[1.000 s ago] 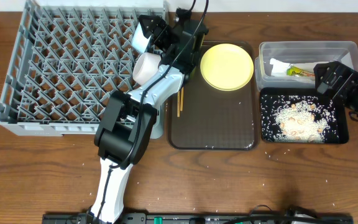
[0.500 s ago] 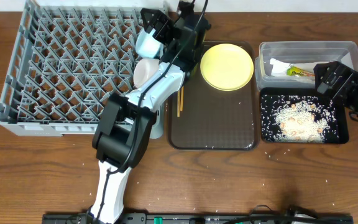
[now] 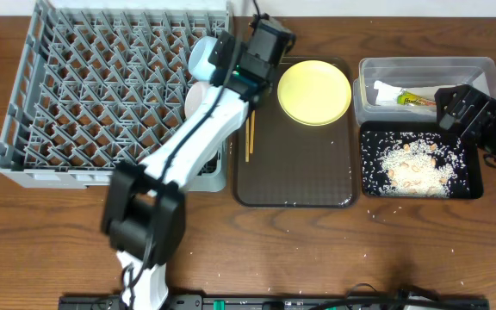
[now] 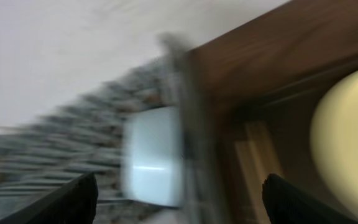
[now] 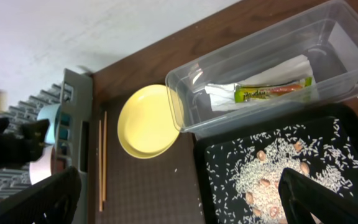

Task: Sort waste into correct bins and load items into the dishwasher
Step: 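Move the left gripper to the yellow plate and grasp its rim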

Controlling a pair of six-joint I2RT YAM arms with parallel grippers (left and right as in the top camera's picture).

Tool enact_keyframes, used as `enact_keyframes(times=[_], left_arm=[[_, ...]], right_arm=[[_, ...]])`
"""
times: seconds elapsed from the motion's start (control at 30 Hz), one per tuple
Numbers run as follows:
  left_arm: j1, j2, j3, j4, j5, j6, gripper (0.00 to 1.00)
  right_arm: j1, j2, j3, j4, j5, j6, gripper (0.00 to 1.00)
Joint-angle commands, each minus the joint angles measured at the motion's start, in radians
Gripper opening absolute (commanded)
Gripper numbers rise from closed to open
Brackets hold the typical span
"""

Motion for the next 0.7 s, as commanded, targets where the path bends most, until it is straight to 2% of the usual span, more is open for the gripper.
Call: enact_keyframes(times=[0.0, 0.17, 0.3, 0.47, 0.67], left_arm=[[0.010, -0.019, 0.018, -0.040, 0.338, -0.311, 0.86], [0.010, 0.043, -0.005, -0.062, 0.354, -0.563, 0.86], [0.010, 0.119, -0.005, -0.056, 0.401, -0.668, 0.85], [0.009, 0.220, -0.005, 0.022, 0.484, -0.686, 0.85], [0.003, 0.284, -0.005, 0.057, 0.487, -0.686, 0.84]], right_arm=[[-0.006, -0.001, 0.008, -0.001, 0.000, 0.005, 0.99], [-0.006, -0.001, 0.008, -0.001, 0.000, 0.005, 0.99], [-0.006, -0.001, 0.008, -0.001, 0.000, 0.005, 0.99], [-0.006, -0.001, 0.008, -0.001, 0.000, 0.005, 0.99], [-0.006, -0.001, 0.008, -0.001, 0.000, 0.005, 0.99]])
